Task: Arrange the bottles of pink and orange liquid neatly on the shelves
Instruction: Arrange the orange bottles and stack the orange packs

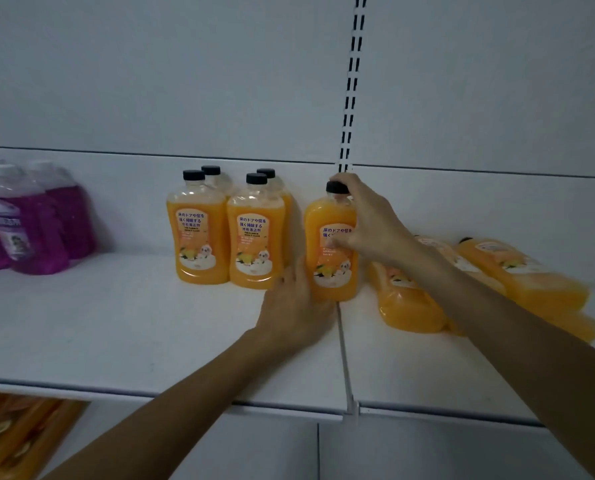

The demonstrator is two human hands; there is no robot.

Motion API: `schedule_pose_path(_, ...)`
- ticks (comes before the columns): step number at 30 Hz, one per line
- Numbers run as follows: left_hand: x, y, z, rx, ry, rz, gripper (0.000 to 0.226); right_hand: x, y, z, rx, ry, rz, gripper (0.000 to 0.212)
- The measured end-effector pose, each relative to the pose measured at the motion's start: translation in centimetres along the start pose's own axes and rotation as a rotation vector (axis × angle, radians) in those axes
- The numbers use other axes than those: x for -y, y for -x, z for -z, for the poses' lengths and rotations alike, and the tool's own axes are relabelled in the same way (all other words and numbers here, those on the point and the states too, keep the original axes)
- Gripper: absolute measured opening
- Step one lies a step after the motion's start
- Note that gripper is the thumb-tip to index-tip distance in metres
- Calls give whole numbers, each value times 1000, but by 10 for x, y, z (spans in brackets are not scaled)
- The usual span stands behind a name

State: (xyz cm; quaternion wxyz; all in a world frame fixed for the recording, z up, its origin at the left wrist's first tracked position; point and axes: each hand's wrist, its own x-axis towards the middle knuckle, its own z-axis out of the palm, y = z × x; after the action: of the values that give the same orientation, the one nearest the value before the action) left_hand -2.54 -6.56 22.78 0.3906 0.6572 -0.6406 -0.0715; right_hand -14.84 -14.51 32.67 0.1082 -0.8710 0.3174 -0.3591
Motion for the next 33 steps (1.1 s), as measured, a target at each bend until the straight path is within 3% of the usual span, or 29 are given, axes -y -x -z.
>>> schedule_pose_path(2,7,8,-2,58,-112,35,73,-3,-2,-11,-48,33,-28,83)
schedule_pose_path(6,0,14,3,187,-408,-18,36,-6,-16,-25,-99,157,-88,85)
schedule_pose_path(9,-4,15,6,214,-443,-18,38,-4,-26,-28,-111,408,-172,86)
schedule_pose_path(13,-4,15,6,233,-468,-23,38,-2,-35,-38,-130,408,-186,84)
schedule_pose_path(23,-6,15,8,234,-386,-8,40,-7,-45,-47,-141,346,-190,87)
schedule_pose_path(27,-11,8,9,190,-257,2,42,-20,-27,-19,-6,59,-233,101)
schedule_pose_path(33,-58,-21,-8,185,-8,-18,46,-60,7,69,-79,49,-352,67)
